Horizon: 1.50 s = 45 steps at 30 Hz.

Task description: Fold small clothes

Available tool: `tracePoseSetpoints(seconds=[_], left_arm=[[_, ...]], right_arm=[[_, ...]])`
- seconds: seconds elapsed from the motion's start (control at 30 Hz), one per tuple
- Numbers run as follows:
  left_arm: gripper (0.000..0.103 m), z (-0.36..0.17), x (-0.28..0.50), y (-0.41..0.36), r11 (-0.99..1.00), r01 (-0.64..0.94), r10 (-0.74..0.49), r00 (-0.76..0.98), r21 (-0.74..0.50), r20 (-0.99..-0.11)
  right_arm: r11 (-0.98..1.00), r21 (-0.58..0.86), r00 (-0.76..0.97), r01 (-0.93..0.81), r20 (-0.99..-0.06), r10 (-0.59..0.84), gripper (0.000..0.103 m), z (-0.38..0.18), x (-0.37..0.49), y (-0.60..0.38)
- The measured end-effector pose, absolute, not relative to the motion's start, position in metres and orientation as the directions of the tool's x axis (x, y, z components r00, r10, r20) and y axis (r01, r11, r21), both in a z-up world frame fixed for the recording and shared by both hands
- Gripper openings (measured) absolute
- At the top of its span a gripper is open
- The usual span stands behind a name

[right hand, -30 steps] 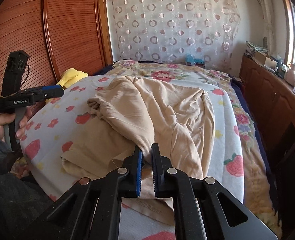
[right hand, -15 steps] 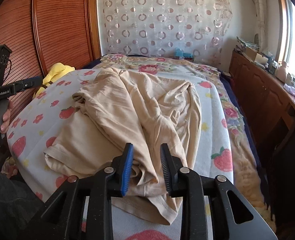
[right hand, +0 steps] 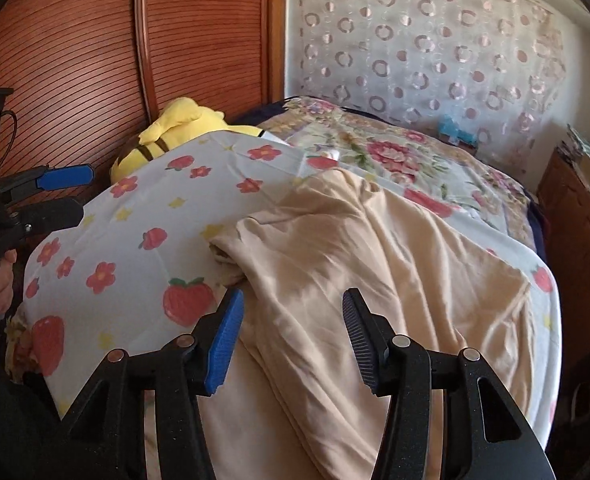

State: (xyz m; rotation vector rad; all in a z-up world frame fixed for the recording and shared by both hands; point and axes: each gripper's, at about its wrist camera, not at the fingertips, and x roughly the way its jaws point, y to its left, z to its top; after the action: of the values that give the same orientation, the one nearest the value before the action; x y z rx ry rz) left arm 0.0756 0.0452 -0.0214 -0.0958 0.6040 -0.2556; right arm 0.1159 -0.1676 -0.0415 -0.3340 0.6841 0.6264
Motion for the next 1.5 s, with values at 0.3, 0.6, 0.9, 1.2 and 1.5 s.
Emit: tracePoseSetpoints(seconds=[0.3, 0.6, 0.9, 1.2, 1.5], left_arm=[[0.079, -0.031, 0.075, 0.066, 0.966, 0.175, -0.253, 0.792, -0.189, -0.556], [0.079, -0.038, 0.077, 0.059, 0.961, 0.198, -0.274, 0.775, -0.193, -0.569], [0.079, -0.04, 0.079, 0.044, 0.951, 0.236, -0.308, 0.759, -0.198, -0.574], [0.079, -0.044, 0.077, 0.027, 0.941, 0.278, -0.336, 0.732, -0.19, -0.593], [0.079, -0.047, 0.076, 0.008, 0.932, 0.317, -0.356, 0.708, -0.176, -0.61]], right_arm=[[0.668, -0.116, 0.485, -0.735, -0.777, 0.4, 0.053, -0.066, 0.165, -0.081], [0.675, -0.169, 0.504, -0.718, -0.795, 0.338, 0.01, -0.085, 0.192, -0.073], [0.795, -0.192, 0.678, -0.576, -0.655, 0.334, 0.009, 0.005, 0.204, -0.167], [0.926, -0.223, 0.752, -0.305, -0.652, 0.091, 0.009, 0.021, 0.261, -0.26], [0.965, -0.239, 0.704, -0.113, -0.704, -0.092, 0.039, -0.02, 0.282, -0.268]])
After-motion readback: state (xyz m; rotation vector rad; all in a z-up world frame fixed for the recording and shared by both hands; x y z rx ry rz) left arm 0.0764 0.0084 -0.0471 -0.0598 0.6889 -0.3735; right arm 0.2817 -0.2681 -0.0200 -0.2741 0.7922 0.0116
